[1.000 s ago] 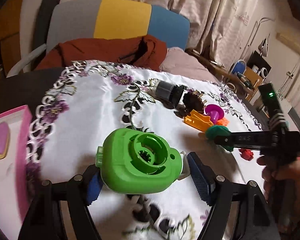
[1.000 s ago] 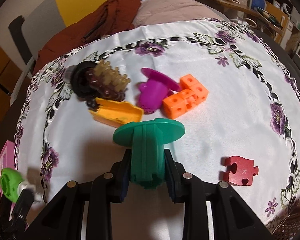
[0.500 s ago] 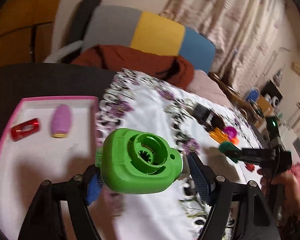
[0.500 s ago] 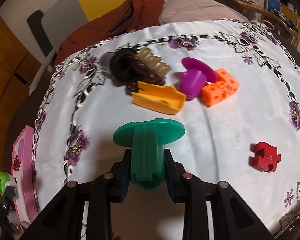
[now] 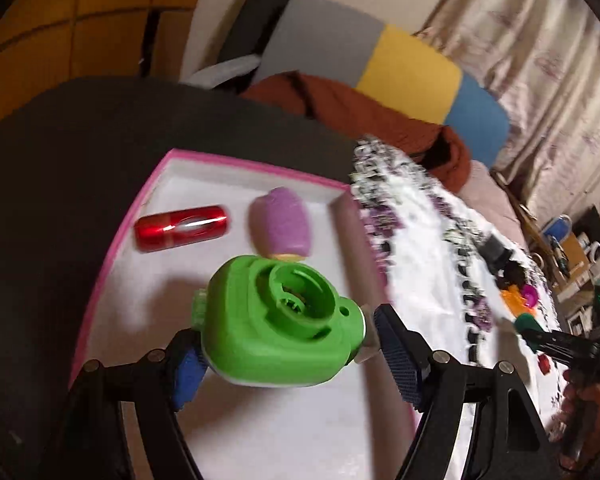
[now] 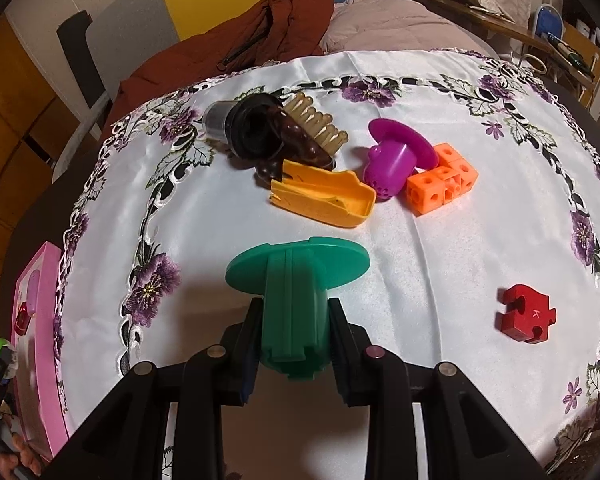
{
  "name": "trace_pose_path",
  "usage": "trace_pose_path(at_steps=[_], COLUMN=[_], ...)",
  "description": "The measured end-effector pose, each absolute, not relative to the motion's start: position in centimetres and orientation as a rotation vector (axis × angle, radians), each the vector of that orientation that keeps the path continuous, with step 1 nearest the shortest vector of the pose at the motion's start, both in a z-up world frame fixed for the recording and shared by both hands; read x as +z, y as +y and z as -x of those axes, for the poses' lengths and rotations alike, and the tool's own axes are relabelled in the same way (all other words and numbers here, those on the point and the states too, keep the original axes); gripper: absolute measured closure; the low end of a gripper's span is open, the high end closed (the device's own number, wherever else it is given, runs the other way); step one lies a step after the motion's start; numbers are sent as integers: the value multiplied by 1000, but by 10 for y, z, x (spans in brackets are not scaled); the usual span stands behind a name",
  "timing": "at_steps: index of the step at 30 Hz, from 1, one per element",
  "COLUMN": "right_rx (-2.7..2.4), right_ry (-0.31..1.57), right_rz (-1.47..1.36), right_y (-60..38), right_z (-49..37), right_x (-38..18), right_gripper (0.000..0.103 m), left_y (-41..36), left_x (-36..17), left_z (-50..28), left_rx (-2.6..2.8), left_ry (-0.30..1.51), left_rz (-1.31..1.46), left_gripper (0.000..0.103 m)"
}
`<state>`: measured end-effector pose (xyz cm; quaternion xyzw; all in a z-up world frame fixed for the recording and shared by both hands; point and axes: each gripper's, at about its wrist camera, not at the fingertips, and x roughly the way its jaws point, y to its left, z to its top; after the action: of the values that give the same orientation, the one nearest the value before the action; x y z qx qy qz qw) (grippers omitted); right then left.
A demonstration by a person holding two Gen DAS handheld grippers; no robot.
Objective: Organize rigid objects
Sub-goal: 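Carry the lime green plug into the pink tray and open the left tool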
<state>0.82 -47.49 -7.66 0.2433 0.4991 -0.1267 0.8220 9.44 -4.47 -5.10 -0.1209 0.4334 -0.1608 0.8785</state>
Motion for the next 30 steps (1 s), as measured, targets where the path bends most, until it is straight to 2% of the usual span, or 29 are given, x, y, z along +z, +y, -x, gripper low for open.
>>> trace_pose_path(at_steps=[3, 9, 11, 15, 23, 27, 30], right_rx=[-263, -238, -232, -233, -230, -204, -176], right_ry=[1049, 1021, 1011, 998, 994, 968, 941], right_rz=[-505, -469, -461, -447, -446, -458, -474], right_y=[-471, -460, -457, -456, -456, -453, -447], right_z=[-9, -11, -11, -11, -11, -10, -9], right_x=[-74, -67, -65, -63, -63, -59, -54], right_gripper=[73, 73, 73, 73, 73, 73, 73], left_y=[-31, -18, -16, -10, 16, 13, 3], left_x=[-57, -59, -58, -56, -49, -42, -37], left_z=[-102, -111, -109, -102, -96, -87, -78], left_rx=[-308, -281, -264, -187, -135, -136, -157], left_ry=[930, 947, 938, 916, 869, 836, 808], left_rz=[284, 291, 280, 251, 333, 329, 285], left_gripper=[40, 39, 37, 24, 24, 11, 10])
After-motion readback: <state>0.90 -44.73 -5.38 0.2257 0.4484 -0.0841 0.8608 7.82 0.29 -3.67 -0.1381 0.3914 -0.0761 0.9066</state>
